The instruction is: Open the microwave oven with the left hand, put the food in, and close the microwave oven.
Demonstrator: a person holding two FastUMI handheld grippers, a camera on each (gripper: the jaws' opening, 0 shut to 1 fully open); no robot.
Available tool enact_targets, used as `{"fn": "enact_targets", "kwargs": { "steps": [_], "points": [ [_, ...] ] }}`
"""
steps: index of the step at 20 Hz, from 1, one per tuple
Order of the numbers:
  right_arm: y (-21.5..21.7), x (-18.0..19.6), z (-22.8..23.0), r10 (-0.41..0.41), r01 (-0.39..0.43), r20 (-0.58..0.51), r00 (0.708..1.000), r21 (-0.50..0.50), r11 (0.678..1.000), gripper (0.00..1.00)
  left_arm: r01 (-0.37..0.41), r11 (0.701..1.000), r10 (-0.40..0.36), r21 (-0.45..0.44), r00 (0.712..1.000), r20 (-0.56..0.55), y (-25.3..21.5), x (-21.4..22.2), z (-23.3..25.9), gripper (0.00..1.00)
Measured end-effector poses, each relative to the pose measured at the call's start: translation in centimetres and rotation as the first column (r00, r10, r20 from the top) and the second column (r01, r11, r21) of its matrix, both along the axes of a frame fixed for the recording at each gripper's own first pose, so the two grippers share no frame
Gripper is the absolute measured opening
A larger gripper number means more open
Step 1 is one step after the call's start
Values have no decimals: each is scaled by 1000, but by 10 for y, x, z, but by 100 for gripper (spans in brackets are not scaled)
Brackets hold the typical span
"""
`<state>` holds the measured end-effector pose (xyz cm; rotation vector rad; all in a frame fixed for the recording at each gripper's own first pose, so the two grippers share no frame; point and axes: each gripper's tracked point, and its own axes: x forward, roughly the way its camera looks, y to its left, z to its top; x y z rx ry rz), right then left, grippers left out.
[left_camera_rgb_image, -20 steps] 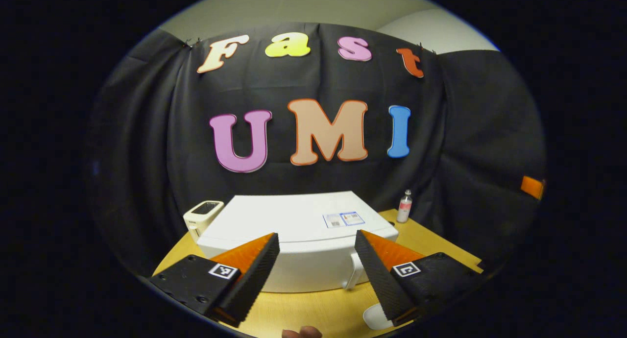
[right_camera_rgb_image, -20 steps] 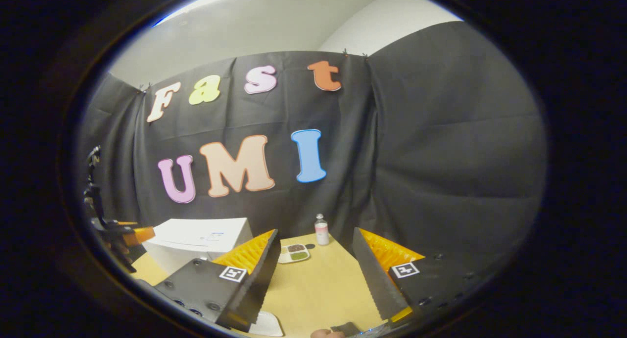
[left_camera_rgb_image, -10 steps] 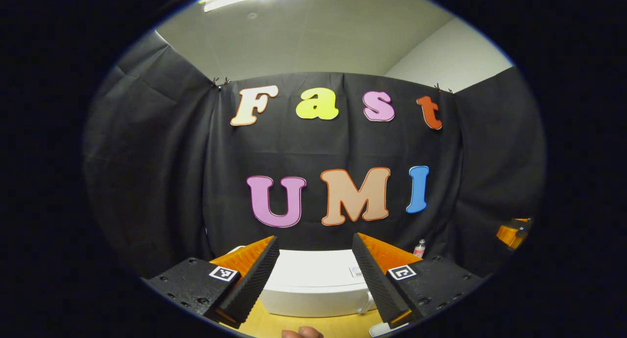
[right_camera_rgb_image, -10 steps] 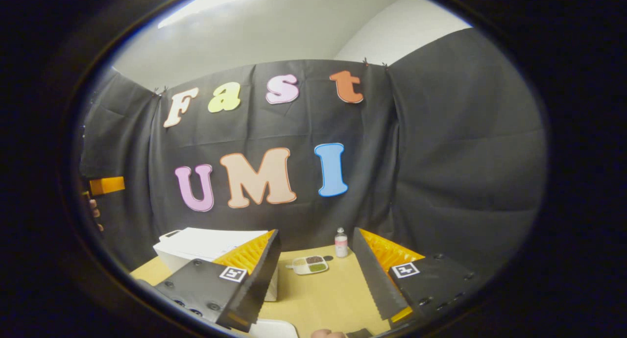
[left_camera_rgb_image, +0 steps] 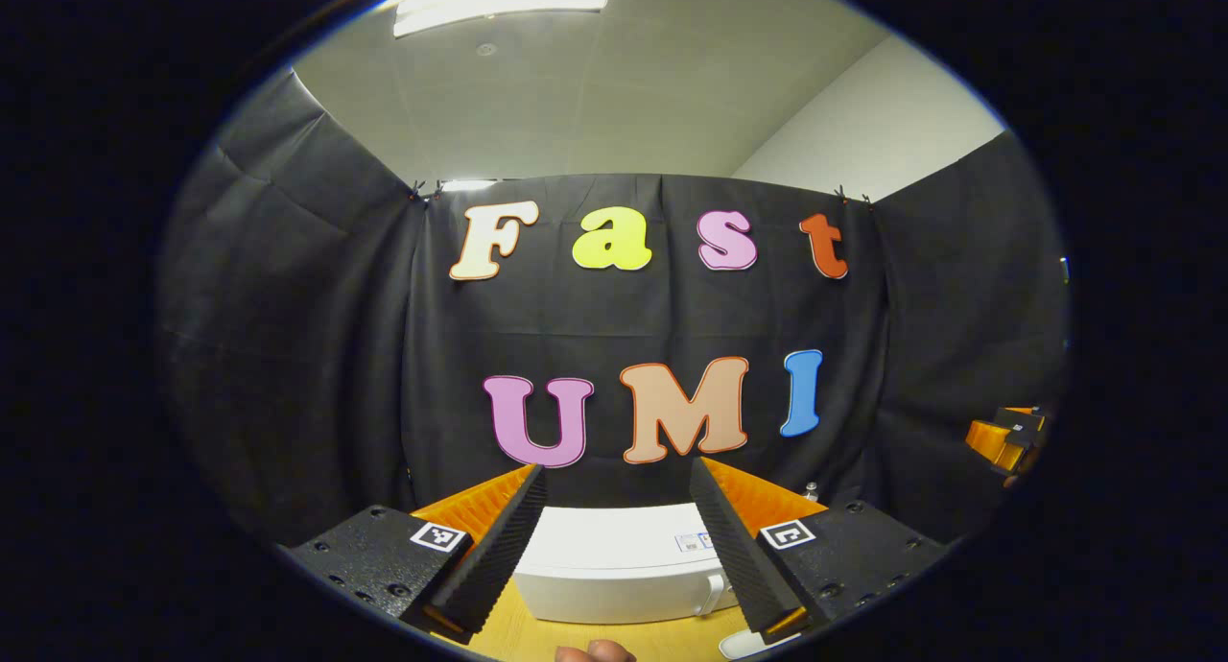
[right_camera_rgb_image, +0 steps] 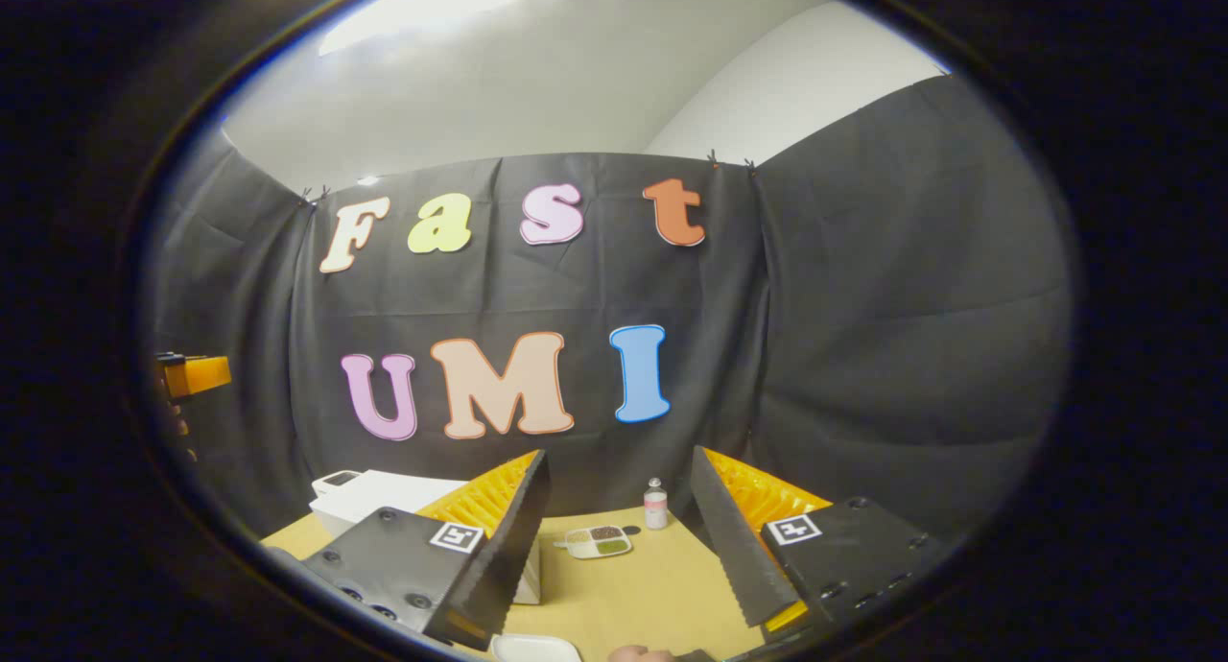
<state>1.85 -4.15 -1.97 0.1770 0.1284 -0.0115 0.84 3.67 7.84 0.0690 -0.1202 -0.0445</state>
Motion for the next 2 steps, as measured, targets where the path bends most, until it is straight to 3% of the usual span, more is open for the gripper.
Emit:
{"fn": "enact_targets", "kwargs": {
  "steps": [2],
  "points": [
    [1, -10, 2, 1, -1, -3, 1000, -9, 1000, 82, 4, 1000, -4, -13, 1000, -9, 2, -7, -4, 94]
  ]
}}
